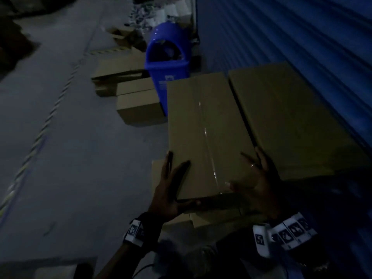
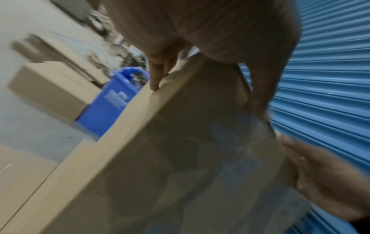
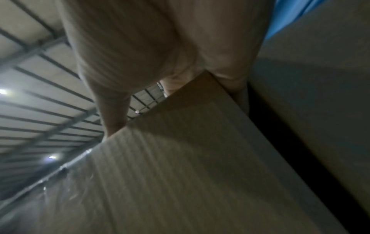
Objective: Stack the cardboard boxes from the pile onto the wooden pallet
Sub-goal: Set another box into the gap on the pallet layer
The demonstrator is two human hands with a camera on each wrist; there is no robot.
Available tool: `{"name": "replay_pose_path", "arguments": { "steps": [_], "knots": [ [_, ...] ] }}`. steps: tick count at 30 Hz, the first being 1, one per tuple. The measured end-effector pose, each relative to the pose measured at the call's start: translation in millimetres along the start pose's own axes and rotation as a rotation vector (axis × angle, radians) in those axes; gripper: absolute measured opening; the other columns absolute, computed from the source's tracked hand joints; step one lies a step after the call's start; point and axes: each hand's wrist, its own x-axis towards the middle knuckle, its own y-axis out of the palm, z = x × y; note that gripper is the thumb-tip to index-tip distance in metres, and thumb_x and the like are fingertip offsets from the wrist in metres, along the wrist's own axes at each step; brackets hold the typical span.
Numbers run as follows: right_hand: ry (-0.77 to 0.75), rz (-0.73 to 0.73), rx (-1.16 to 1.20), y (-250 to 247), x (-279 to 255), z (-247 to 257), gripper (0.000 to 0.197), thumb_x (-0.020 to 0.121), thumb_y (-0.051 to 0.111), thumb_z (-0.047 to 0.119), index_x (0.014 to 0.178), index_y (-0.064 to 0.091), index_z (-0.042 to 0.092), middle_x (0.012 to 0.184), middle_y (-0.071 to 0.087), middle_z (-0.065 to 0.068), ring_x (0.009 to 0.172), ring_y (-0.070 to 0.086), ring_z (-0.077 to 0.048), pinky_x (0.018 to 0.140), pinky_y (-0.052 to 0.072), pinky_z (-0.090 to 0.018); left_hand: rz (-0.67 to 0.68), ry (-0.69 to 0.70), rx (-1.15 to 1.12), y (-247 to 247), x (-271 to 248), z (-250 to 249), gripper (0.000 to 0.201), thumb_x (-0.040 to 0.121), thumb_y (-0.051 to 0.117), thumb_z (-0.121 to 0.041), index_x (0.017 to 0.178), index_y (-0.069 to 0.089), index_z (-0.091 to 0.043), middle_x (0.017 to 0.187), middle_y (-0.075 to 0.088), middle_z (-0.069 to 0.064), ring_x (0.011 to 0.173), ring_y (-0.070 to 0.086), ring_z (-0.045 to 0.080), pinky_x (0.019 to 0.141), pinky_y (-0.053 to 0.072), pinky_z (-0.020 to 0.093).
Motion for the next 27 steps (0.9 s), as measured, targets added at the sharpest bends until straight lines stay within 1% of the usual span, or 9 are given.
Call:
{"name": "replay_pose_path", "arguments": {
  "steps": [3, 5, 6, 10, 13, 17, 21, 24, 27],
  "knots": [
    [-0.033, 0.178, 0.085, -9, 10, -1, 0.106, 0.048, 0.095, 0.052, 0.138, 0.055, 0.015, 0.153, 0.033, 0.014, 0.148, 0.025, -0.004, 0.111, 0.033, -0.012, -0.022, -0.053, -0.073, 5, 0, -2, 0.102, 0.073, 0.081, -0.055, 0.155, 0.033, -0.02, 0.169, -0.012, 0.002, 0.155, 0.004, 0.009, 0.117, 0.03, 0.031],
    [-0.068, 0.215, 0.036, -12, 20, -1, 0.096, 0.058, 0.088, 0.055, 0.142, 0.052, 0.026, 0.161, 0.018, 0.017, 0.148, 0.018, -0.004, 0.111, 0.02, -0.003, -0.01, -0.115, -0.143, 1, 2, -2, 0.108, 0.069, 0.081, -0.061, 0.157, 0.03, -0.025, 0.169, -0.011, -0.002, 0.153, 0.0, -0.001, 0.115, 0.026, 0.016],
    [-0.054, 0.204, 0.008, -13, 25, -2, 0.092, 0.062, 0.086, 0.056, 0.144, 0.05, 0.033, 0.163, 0.009, 0.02, 0.147, 0.016, -0.002, 0.111, 0.019, -0.005, 0.004, -0.129, -0.152, -1, 3, -1, 0.111, 0.068, 0.081, -0.064, 0.158, 0.027, -0.028, 0.169, -0.009, -0.003, 0.152, -0.002, -0.004, 0.114, 0.023, 0.013],
    [0.019, 0.203, -0.098, -13, 38, 4, 0.095, 0.06, 0.076, 0.078, 0.144, 0.047, 0.046, 0.165, 0.008, 0.022, 0.149, 0.023, -0.013, 0.116, 0.036, -0.039, 0.053, -0.129, -0.062, -5, 10, 5, 0.114, 0.068, 0.074, -0.075, 0.159, 0.017, -0.037, 0.169, -0.005, -0.006, 0.151, -0.005, -0.003, 0.119, 0.02, 0.035],
    [0.001, 0.234, -0.107, -14, 37, 13, 0.092, 0.062, 0.08, 0.07, 0.143, 0.052, 0.038, 0.166, 0.009, 0.018, 0.151, 0.022, -0.016, 0.117, 0.034, -0.04, 0.062, -0.102, 0.058, -14, 11, 3, 0.112, 0.071, 0.062, -0.084, 0.159, 0.013, -0.038, 0.169, -0.003, -0.006, 0.149, -0.004, -0.006, 0.116, 0.023, 0.036],
    [-0.077, 0.234, -0.013, -7, 33, 23, 0.092, 0.06, 0.077, 0.066, 0.142, 0.055, 0.03, 0.166, 0.016, 0.011, 0.15, 0.018, -0.009, 0.117, 0.027, -0.033, 0.059, -0.078, 0.14, -35, 0, -7, 0.107, 0.073, 0.057, -0.084, 0.159, 0.013, -0.038, 0.167, -0.01, -0.008, 0.145, 0.017, 0.007, 0.108, 0.038, 0.035],
    [-0.165, 0.236, 0.085, 9, 23, 42, 0.089, 0.06, 0.072, 0.073, 0.139, 0.056, 0.034, 0.166, 0.017, 0.015, 0.148, 0.016, 0.001, 0.11, 0.018, -0.01, -0.026, -0.099, 0.211, -57, -29, -16, 0.109, 0.073, 0.068, -0.073, 0.16, 0.016, -0.033, 0.168, -0.009, -0.005, 0.147, 0.027, 0.023, 0.103, 0.046, 0.042],
    [-0.271, 0.281, 0.017, 22, 21, 66, 0.082, 0.064, 0.074, 0.073, 0.137, 0.051, 0.046, 0.166, 0.014, 0.019, 0.148, 0.011, 0.005, 0.11, 0.011, -0.007, -0.152, -0.119, 0.262, -73, -59, -23, 0.111, 0.071, 0.082, -0.057, 0.16, 0.022, -0.027, 0.169, -0.005, -0.001, 0.15, 0.026, 0.028, 0.1, 0.051, 0.047],
    [-0.407, 0.327, 0.006, 37, 22, 99, 0.079, 0.066, 0.082, 0.064, 0.137, 0.056, 0.039, 0.165, 0.024, 0.008, 0.144, 0.004, 0.012, 0.11, -0.001, 0.002, -0.284, -0.157, 0.268, -90, -92, -31, 0.108, 0.072, 0.083, -0.051, 0.158, 0.027, -0.02, 0.169, -0.001, 0.005, 0.154, 0.018, 0.027, 0.098, 0.053, 0.052]
  ]
}}
